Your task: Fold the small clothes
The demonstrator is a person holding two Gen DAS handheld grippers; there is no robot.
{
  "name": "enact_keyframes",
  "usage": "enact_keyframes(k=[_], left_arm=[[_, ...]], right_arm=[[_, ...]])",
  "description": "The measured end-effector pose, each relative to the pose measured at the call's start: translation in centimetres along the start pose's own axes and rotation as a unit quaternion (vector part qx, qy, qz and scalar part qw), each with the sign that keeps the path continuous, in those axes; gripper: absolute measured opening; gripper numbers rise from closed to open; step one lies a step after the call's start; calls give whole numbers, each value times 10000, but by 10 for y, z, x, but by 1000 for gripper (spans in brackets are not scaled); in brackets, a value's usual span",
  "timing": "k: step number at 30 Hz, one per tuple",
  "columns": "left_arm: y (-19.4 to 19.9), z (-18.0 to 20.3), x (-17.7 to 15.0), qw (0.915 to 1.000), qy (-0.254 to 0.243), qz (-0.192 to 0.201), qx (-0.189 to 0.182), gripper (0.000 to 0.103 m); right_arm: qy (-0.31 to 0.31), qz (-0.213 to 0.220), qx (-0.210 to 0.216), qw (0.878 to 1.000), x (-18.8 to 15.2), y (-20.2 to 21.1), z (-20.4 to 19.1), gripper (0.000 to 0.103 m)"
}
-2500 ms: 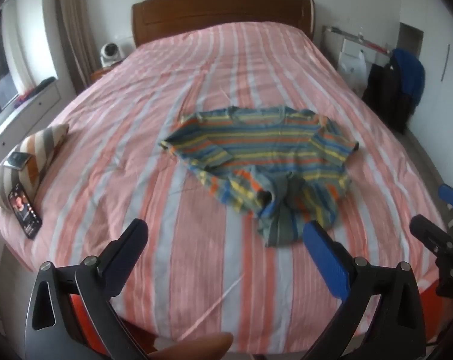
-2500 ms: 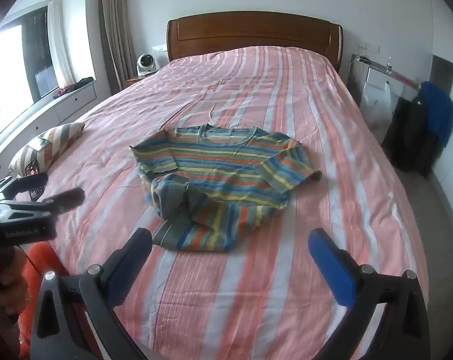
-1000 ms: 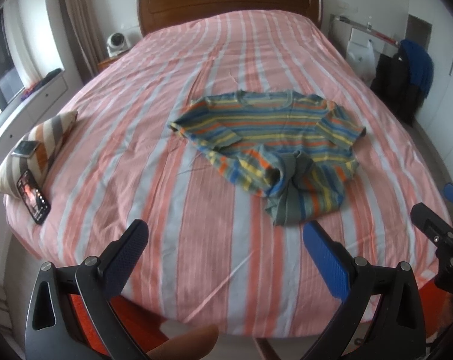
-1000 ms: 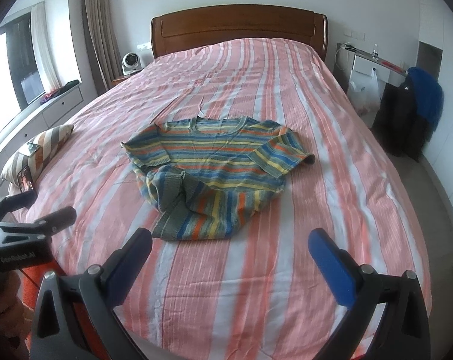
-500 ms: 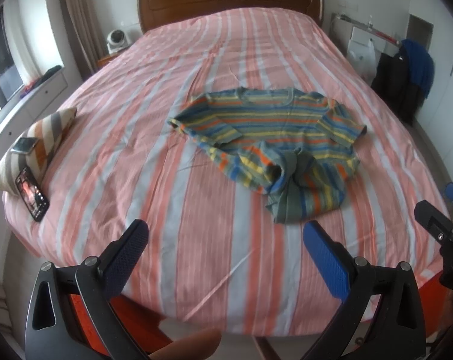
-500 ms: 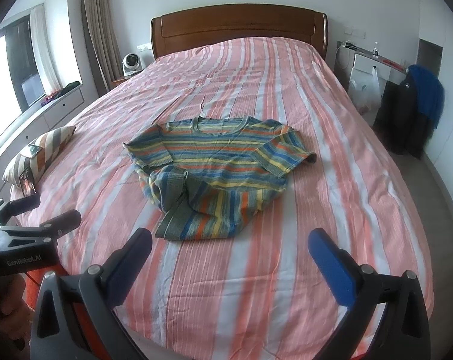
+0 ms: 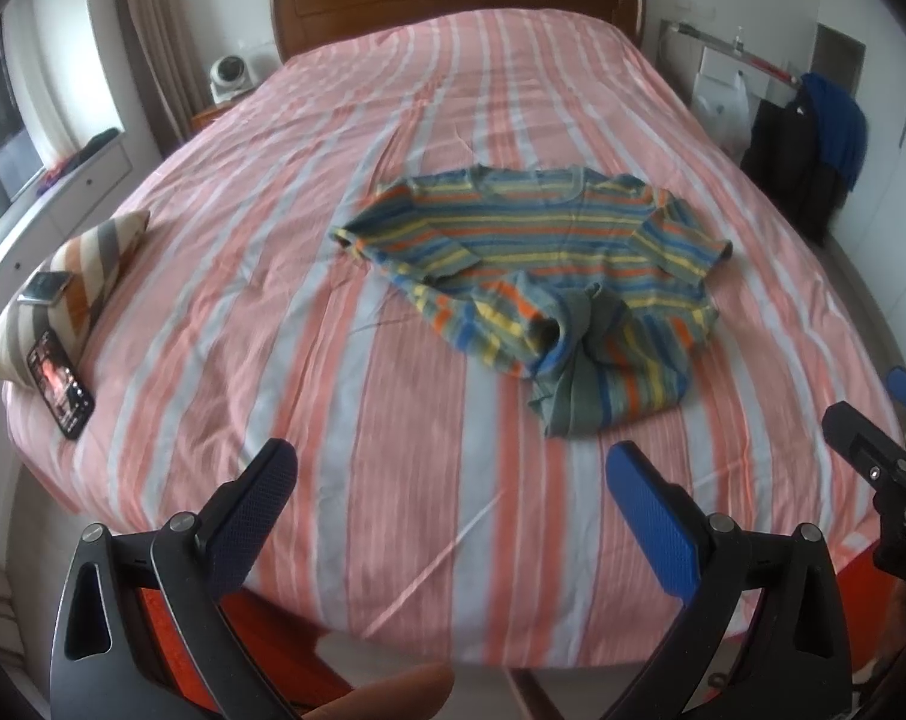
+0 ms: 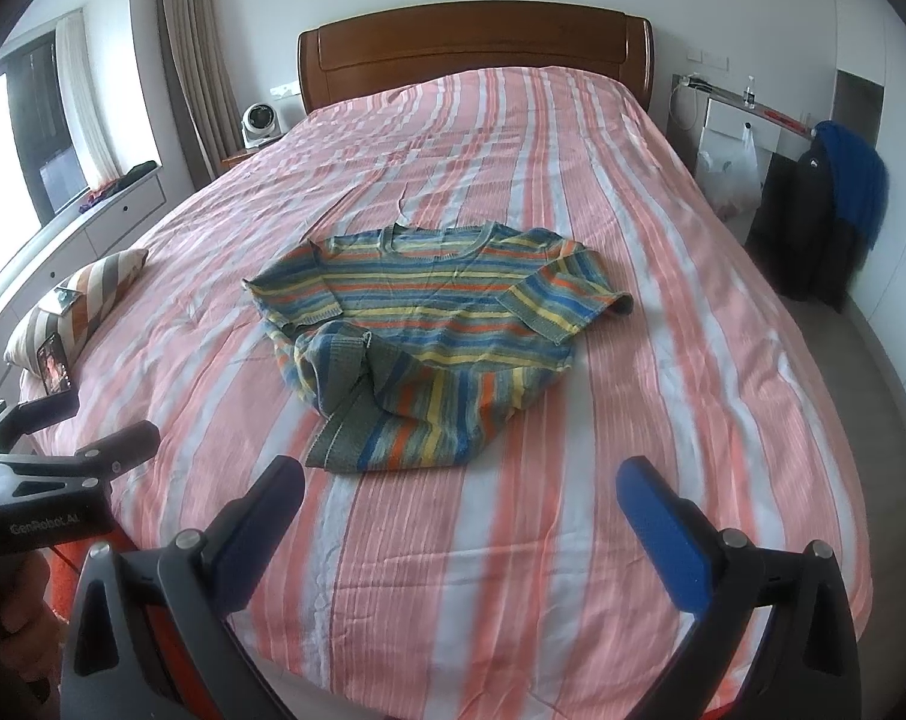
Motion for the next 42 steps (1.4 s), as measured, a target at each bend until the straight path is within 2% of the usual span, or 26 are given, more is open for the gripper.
enact_keyframes(k=[42], left_arm=[[-1,2,-1,10000,1,-32,-18,103]], right_arm=[[-43,-87,39,9999,-8,-6,4,103]])
Point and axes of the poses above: each gripper's, at about its wrist camera, not at the fingertips, and y roughly against the way its jaws point, z to its right, x to its top, the point moved 8 cm from there along -y, roughly the way its jaws point, and after that the axes turned 14 degrees about x, right-handed, at the moved point
